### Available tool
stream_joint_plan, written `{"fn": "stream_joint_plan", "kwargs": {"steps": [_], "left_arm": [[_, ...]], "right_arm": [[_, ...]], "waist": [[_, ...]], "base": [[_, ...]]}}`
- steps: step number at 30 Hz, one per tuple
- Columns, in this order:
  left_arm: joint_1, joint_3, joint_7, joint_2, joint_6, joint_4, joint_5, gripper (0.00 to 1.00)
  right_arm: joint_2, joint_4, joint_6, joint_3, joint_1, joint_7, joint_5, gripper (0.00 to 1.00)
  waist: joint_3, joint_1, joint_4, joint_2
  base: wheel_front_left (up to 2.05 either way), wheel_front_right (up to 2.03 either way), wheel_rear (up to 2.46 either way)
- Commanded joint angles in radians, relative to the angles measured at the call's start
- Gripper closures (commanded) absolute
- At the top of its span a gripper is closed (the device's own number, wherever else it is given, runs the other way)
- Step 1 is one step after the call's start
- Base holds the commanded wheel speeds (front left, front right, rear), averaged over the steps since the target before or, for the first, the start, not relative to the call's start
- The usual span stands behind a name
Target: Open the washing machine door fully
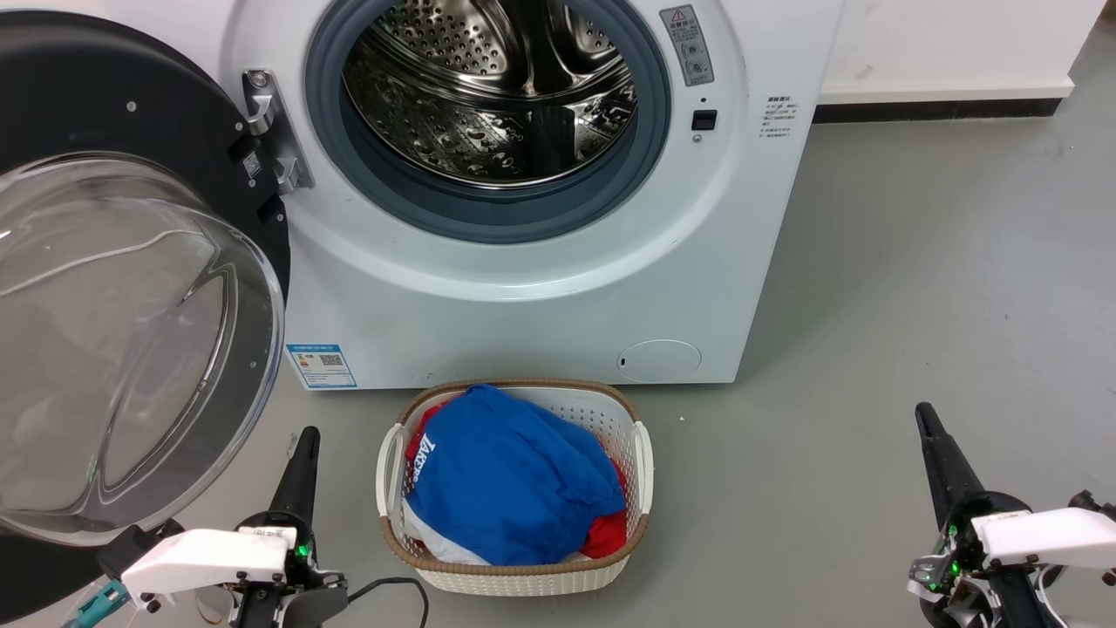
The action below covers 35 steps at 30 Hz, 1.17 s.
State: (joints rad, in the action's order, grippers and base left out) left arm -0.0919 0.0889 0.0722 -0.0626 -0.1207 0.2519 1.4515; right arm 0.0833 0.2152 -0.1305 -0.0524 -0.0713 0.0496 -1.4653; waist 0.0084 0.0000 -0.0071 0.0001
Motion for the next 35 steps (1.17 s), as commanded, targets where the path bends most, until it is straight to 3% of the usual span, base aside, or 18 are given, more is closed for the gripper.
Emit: {"fn": "stream_joint_plan", "kwargs": {"steps": [1,25,35], "left_arm": [[-0.018,0.005,0.006,-0.001,-0.006,-0.006,0.017,1.00],[-0.021,0.029,0.045,0.015,-0.012,-0.008,0.163,1.00],[-0.020,0.028,0.045,0.014,-0.012,-0.008,0.162,1.00]], "right_arm": [[0.000,0.001,0.000,-0.003,-0.018,0.004,-0.022,1.00],[-0.005,0.030,0.000,-0.023,-0.039,0.034,-0.182,1.00],[-0.009,0.030,0.000,-0.027,-0.040,0.038,-0.176,1.00]], "waist": [[0.000,0.0000,0.000,-0.0001],[-0.005,0.0000,0.007,-0.0001],[-0.005,0.0000,0.007,-0.0001]], "base": [[0.00,0.00,0.00],[0.00,0.00,0.00],[0.00,0.00,0.00]]}}
